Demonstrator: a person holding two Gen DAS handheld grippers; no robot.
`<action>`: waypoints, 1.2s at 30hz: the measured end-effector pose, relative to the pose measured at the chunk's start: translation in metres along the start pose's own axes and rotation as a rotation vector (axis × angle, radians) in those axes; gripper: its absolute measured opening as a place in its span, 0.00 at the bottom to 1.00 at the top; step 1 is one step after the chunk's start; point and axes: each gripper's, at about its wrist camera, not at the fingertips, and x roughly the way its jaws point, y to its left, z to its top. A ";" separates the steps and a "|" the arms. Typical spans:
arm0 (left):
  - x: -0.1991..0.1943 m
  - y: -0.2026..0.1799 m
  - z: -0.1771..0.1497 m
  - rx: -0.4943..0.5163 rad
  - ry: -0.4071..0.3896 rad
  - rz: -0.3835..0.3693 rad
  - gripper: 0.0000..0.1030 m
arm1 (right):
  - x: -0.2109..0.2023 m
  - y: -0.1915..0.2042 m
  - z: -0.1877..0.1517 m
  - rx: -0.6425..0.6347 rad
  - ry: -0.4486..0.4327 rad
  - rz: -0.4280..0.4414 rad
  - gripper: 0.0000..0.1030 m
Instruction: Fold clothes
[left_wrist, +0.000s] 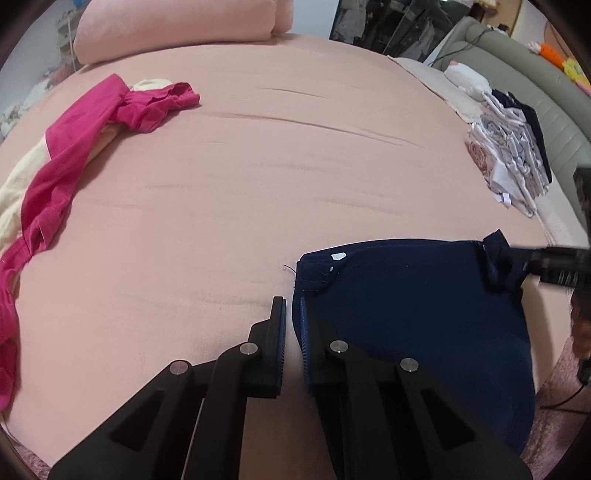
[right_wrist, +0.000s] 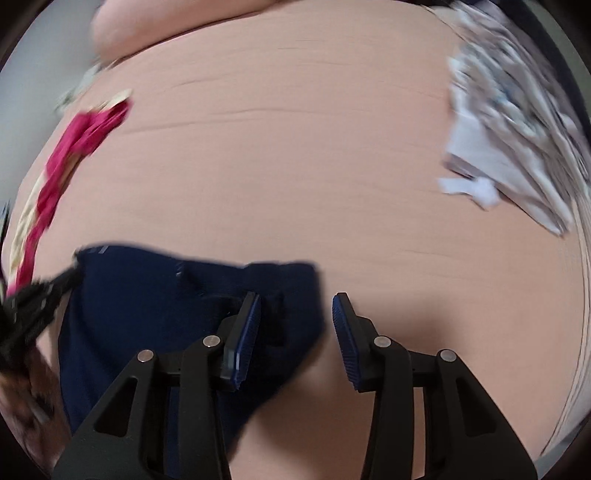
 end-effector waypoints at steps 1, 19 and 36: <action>0.000 0.000 0.000 -0.002 0.001 -0.002 0.09 | 0.002 0.004 -0.003 -0.021 0.010 -0.007 0.40; -0.017 0.016 0.008 -0.083 -0.074 -0.099 0.46 | -0.046 -0.049 -0.040 0.097 -0.092 -0.055 0.47; 0.008 -0.008 0.004 0.041 0.012 -0.032 0.47 | -0.016 -0.043 -0.050 0.000 0.043 -0.340 0.53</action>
